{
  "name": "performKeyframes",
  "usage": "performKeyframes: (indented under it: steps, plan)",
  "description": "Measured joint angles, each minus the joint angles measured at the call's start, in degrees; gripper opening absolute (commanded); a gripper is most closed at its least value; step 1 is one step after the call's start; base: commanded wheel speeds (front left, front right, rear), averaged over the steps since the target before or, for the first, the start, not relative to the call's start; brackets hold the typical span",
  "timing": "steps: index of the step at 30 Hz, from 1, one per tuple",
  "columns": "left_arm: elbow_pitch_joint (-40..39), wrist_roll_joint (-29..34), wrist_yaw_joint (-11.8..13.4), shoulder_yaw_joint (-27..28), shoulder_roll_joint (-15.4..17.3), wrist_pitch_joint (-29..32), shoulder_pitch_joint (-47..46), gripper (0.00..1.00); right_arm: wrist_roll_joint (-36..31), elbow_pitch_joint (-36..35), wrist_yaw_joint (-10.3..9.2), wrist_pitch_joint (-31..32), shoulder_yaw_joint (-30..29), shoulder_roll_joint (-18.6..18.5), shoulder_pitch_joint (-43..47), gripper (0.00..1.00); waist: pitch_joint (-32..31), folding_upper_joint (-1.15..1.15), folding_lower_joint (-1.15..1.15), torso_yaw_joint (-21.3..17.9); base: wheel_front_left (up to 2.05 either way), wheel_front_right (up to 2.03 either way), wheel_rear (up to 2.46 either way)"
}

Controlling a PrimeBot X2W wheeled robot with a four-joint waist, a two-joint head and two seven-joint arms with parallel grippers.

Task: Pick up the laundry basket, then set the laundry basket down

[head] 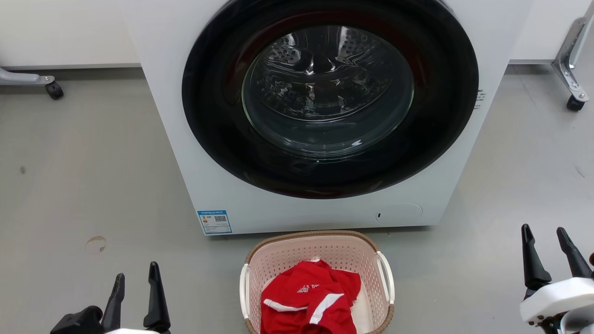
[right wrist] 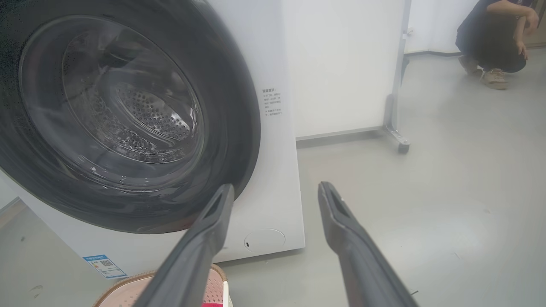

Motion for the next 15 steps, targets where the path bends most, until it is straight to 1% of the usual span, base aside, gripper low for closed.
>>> performKeyframes:
  steps: [9,15]
  plan:
    - [-1.0,5.5,1.5,-1.4,0.7,-1.2,0.8,1.0,-6.0,-0.3,0.0,-1.5,0.3,-0.2,0.0,1.0,-0.3,0.0,0.0,0.3,0.0,0.0,0.0]
    - [-1.5,9.1,1.9,-2.5,2.0,-1.2,0.9,1.0,-9.5,-0.2,0.01,-2.5,1.1,-0.3,0.0,1.0,-0.4,0.0,0.0,0.3,0.0,0.0,0.0]
